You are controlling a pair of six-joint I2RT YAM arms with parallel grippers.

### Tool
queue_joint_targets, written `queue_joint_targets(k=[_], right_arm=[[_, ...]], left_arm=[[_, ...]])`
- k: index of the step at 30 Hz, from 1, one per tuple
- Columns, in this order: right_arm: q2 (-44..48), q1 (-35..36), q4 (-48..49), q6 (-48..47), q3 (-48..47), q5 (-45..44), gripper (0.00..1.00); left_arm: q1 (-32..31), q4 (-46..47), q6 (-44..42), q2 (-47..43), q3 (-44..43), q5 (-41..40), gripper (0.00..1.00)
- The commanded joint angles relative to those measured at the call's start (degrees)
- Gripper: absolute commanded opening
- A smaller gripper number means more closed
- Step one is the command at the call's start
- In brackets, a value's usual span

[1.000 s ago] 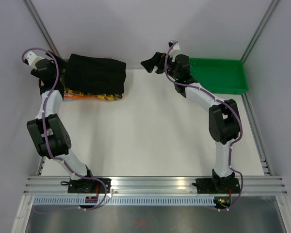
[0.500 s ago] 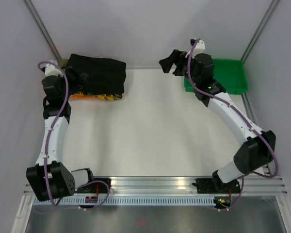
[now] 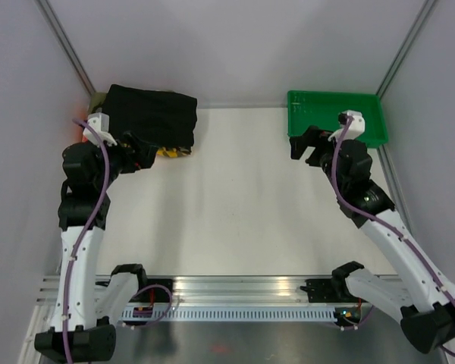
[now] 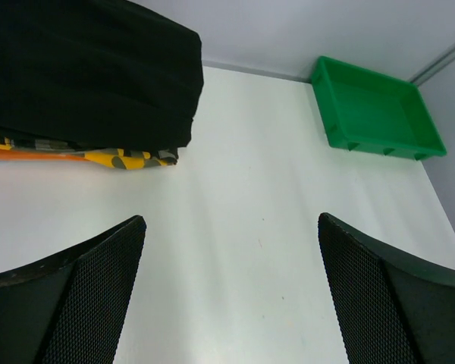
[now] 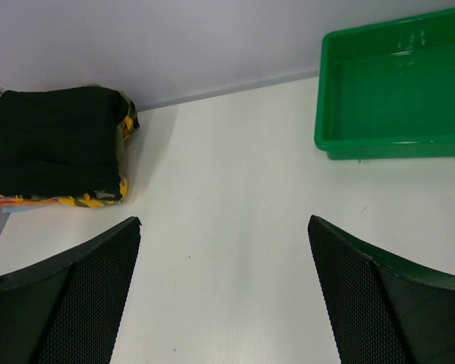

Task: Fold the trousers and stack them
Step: Neatly place the folded trousers to the corner

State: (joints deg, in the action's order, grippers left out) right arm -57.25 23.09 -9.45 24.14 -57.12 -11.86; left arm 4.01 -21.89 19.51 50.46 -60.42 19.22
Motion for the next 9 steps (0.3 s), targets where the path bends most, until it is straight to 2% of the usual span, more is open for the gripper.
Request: queue_joint_targets(k=[1, 9], right_arm=[[6.26, 0.02, -1.88, -0.59, 2.98, -3.69, 0.98], [10.06, 0.02, -1.88, -1.02, 8.78, -5.38, 0.98]], left_arm=[[-1.72, -6.84, -3.6, -2.29, -0.58, 0.02, 1.0], [-3.04, -7.82, -5.44, -8.35, 4.79, -2.17, 1.0]])
